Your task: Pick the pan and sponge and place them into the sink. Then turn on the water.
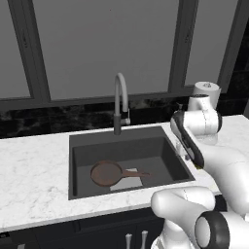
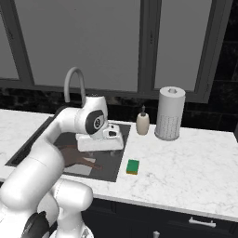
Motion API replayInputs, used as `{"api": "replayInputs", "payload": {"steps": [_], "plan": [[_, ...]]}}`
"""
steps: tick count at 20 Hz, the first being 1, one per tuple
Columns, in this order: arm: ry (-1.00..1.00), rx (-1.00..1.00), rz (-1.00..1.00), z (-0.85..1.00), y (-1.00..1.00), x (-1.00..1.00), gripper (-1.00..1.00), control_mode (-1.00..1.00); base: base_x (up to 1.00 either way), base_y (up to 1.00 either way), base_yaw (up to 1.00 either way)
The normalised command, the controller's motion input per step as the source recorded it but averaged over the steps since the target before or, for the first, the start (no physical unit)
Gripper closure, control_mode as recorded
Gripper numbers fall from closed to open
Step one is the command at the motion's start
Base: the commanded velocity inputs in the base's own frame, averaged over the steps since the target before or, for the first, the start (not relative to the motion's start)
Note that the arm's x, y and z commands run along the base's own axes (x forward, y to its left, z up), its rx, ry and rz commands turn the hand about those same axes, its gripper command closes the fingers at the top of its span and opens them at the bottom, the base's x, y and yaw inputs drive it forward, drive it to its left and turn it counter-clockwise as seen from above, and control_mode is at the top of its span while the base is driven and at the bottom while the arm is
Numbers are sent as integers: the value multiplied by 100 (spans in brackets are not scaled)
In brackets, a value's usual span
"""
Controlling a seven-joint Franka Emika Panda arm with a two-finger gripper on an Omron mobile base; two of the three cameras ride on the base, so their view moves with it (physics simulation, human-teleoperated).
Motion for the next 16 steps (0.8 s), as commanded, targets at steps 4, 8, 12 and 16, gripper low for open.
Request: {"api": "replayInputs", "payload": {"steps": [4, 8, 12, 16], "plan": [[0, 0, -29, 19, -48, -4, -100, -100, 0, 0, 0], [0, 0, -1, 0, -27, 0, -100, -100, 0, 0, 0], [-2, 0, 1, -24, -12, 15, -100, -100, 0, 0, 0], [0, 0, 6, -49, -1, 45, -100, -100, 0, 0, 0]]}}
